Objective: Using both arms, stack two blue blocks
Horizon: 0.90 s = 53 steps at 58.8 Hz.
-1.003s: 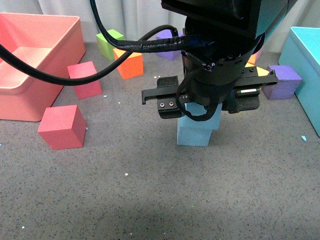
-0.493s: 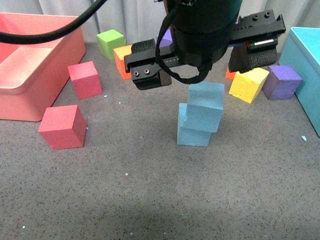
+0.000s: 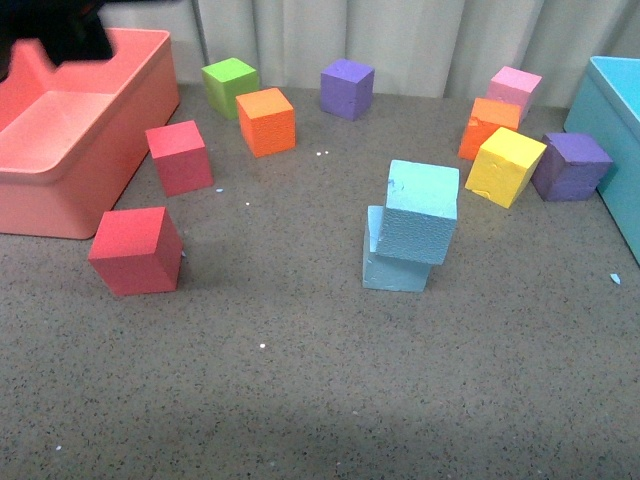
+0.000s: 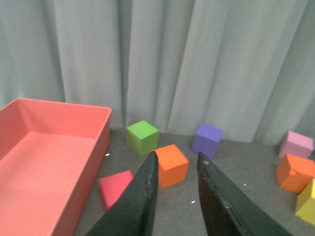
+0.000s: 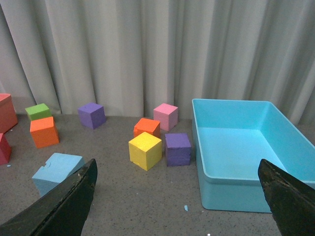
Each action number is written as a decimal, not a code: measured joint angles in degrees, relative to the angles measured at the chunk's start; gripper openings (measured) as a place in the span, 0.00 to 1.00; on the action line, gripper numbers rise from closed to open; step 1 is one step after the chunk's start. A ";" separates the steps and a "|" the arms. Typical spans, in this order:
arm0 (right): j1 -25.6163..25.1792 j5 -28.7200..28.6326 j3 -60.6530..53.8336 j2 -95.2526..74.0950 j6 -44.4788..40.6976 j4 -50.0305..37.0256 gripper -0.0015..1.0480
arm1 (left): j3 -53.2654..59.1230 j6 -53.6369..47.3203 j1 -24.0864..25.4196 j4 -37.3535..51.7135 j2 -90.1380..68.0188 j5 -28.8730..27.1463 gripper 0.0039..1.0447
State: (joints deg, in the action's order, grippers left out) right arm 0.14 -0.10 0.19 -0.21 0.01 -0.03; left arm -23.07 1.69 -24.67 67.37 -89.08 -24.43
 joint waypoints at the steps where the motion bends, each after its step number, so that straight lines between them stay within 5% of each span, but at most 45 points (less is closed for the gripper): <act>1: 0.00 0.00 0.00 0.00 0.00 0.00 0.91 | 1.38 -0.13 0.70 0.00 0.57 0.66 0.13; 4: 0.00 0.02 0.00 0.00 0.00 0.00 0.91 | 4.85 -0.39 2.62 -0.31 2.47 2.47 0.03; 23: 0.00 0.00 0.00 0.00 0.00 0.00 0.91 | 15.30 -1.03 11.08 -6.14 19.04 11.17 0.03; 48: 0.00 0.02 0.00 0.00 0.00 0.00 0.91 | 21.79 -1.22 18.93 -23.76 43.43 18.71 0.03; 53: 0.00 0.02 0.00 0.00 0.00 0.00 0.91 | 21.92 -1.29 23.45 -28.57 48.98 24.06 0.03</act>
State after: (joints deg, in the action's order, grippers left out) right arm 0.14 -0.08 0.19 -0.21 0.01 -0.03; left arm -1.15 0.40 -1.21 38.81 -40.10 -0.36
